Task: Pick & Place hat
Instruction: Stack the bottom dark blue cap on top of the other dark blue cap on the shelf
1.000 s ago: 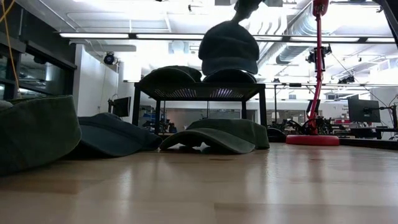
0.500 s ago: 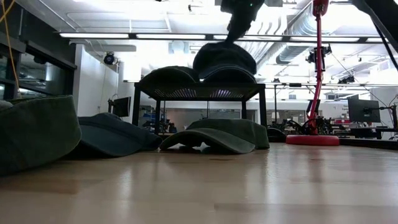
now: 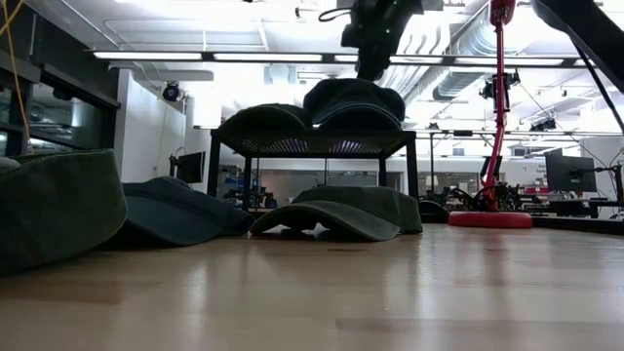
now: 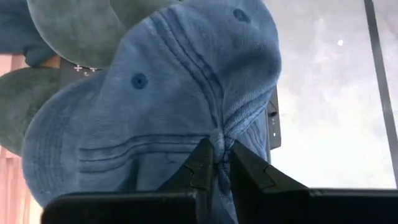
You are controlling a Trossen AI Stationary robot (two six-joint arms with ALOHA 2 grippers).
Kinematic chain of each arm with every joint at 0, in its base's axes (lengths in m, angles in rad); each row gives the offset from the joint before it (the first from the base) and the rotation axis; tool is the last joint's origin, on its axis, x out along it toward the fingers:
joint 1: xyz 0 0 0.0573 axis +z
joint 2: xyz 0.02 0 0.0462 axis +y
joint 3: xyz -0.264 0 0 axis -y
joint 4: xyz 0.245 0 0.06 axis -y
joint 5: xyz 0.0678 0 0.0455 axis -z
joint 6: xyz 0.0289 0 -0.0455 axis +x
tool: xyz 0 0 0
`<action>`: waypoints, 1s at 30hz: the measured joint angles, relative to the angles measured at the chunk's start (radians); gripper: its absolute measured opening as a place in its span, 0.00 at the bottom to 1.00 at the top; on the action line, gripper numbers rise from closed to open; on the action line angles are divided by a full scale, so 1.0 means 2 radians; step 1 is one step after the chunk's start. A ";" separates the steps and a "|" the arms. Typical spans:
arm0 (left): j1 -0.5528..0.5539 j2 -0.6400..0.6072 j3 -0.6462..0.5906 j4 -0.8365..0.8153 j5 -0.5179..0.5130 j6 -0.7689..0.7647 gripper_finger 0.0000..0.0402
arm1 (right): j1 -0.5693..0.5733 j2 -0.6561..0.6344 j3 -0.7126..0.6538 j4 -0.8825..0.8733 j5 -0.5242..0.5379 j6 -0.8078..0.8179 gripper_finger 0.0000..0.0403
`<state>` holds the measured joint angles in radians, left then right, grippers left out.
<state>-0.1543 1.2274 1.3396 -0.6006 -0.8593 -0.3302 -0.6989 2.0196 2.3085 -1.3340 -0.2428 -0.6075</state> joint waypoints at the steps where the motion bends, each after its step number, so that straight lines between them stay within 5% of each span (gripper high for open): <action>1: 0.000 0.000 0.000 0.000 0.000 0.000 0.45 | -0.001 0.002 0.000 0.000 0.000 0.000 0.06; 15: 0.000 0.000 0.000 0.000 -0.007 0.000 0.45 | -0.004 0.003 0.000 0.007 0.001 0.002 0.09; 30: -0.002 0.000 0.000 0.000 -0.006 -0.007 0.45 | -0.004 0.002 0.000 0.012 0.019 0.025 0.43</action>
<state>-0.1574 1.2274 1.3396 -0.6010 -0.8722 -0.3450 -0.7063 2.0233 2.3085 -1.3109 -0.2039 -0.5575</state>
